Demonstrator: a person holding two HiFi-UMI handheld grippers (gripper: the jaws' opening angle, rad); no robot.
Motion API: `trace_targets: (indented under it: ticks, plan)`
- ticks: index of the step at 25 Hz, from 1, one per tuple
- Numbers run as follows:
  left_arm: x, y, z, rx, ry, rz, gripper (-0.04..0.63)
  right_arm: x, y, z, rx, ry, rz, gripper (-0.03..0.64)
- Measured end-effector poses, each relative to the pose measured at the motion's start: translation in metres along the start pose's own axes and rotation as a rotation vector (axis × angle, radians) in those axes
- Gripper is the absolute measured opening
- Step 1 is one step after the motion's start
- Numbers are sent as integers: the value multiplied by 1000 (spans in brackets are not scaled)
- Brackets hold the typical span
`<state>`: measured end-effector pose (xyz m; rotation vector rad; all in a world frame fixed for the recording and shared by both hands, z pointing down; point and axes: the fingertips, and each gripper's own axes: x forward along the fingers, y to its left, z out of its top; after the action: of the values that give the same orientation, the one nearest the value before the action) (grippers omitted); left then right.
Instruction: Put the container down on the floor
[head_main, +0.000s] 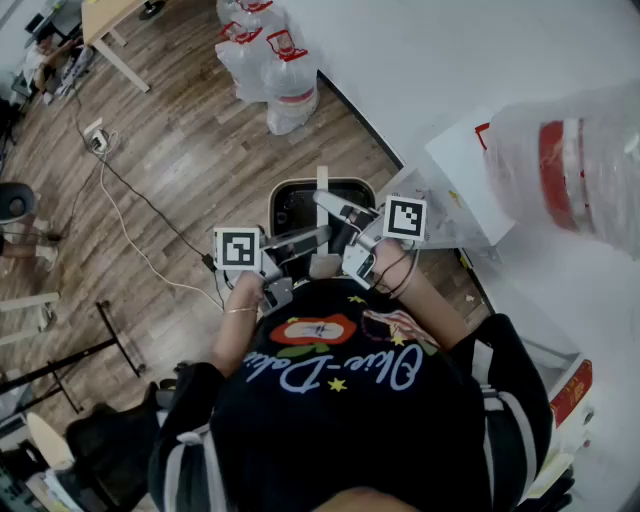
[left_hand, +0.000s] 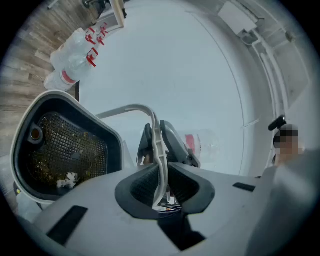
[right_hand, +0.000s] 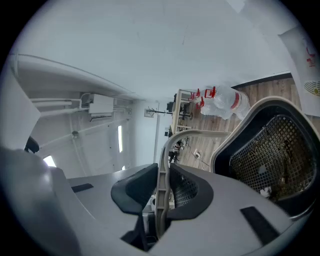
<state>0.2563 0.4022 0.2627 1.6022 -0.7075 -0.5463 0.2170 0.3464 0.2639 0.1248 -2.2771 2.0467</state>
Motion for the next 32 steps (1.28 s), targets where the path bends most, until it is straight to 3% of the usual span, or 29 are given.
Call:
trace_targets:
  ticks: [6, 10, 32]
  plan:
    - [0, 0, 5, 45, 7, 11, 51, 1, 4, 2, 2, -2, 3, 69]
    - [2, -6, 3, 16, -2, -17, 51, 1, 6, 1, 0, -2, 5, 69]
    - [2, -5, 1, -27, -32, 6, 51, 1, 4, 1, 13, 18, -3, 69]
